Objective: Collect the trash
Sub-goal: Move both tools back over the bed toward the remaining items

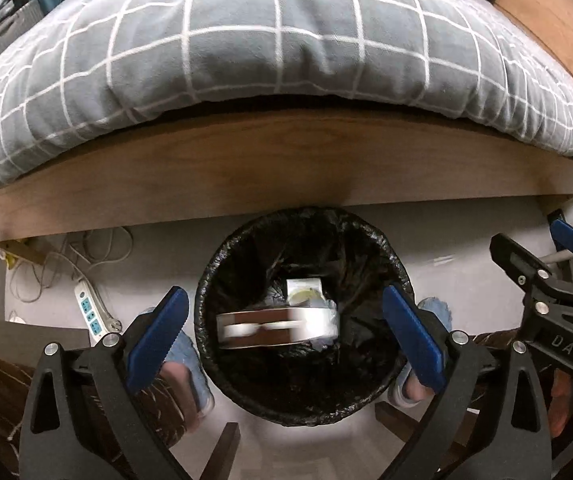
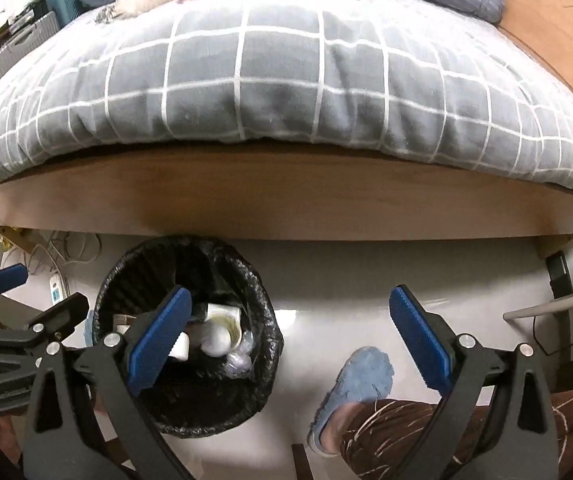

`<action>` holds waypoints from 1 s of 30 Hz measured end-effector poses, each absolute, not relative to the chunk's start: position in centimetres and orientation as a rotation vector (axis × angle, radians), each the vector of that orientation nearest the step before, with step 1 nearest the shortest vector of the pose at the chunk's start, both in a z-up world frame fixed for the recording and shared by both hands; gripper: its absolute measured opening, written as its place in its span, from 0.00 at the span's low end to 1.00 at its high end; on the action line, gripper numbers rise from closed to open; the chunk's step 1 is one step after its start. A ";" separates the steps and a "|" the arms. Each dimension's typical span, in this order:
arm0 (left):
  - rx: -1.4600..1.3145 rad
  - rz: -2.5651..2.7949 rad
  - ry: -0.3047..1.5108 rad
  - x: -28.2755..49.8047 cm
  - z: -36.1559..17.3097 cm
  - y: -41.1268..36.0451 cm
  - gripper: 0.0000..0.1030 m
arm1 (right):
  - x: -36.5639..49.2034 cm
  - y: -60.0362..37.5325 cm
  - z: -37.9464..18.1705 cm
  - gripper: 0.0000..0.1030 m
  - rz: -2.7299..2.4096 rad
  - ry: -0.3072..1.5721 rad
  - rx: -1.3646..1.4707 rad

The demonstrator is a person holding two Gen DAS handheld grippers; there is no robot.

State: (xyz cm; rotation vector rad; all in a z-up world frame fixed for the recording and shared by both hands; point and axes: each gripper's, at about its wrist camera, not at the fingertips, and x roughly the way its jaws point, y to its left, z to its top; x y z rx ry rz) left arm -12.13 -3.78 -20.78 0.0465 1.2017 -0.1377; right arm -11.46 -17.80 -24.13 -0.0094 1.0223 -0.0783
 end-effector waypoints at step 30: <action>-0.015 -0.136 0.822 -7.2 -6.5 -2.4 0.94 | -8.3 -18.4 -10.2 0.93 -0.091 0.620 -0.030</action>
